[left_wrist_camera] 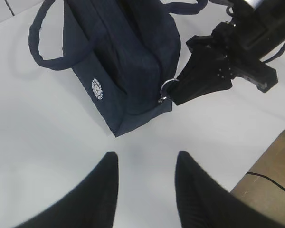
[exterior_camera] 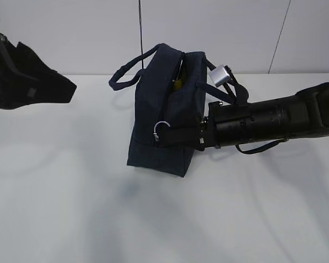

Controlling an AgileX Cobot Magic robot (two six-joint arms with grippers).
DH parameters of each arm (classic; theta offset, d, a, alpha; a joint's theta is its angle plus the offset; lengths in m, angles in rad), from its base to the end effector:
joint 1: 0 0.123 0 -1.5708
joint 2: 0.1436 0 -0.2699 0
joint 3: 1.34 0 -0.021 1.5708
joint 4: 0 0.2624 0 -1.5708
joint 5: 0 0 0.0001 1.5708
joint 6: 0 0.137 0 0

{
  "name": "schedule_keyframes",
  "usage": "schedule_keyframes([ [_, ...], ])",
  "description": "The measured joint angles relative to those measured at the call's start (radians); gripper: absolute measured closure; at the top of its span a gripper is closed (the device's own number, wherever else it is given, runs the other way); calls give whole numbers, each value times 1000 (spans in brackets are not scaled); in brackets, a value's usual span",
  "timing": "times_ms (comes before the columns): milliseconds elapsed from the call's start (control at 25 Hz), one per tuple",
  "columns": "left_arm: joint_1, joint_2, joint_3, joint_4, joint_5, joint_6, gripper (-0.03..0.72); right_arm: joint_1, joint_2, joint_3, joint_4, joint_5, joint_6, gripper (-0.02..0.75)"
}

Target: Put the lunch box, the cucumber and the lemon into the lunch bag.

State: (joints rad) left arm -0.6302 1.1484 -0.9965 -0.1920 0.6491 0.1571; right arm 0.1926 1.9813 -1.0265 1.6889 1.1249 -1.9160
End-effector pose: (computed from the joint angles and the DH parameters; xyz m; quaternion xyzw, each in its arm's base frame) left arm 0.2270 -0.1852 0.2982 0.3054 0.8536 -0.1790 0.3823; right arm 0.3465 0.1927 0.1304 -0.3393 0.7176 0.4910 0.3589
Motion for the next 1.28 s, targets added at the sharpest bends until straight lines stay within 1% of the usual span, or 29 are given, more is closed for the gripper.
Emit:
schedule_keyframes([
  [400,0,0,0,0,26,0,421,0,-2,0,87,5,0,738],
  [760,0,4,0,1,31,0,421,0,-61,2,93,3,0,738],
  [960,0,18,0,1,32,0,421,0,-105,2,93,-58,0,738],
  [1280,0,24,0,-10,32,0,421,0,-121,-48,91,-89,4,738],
])
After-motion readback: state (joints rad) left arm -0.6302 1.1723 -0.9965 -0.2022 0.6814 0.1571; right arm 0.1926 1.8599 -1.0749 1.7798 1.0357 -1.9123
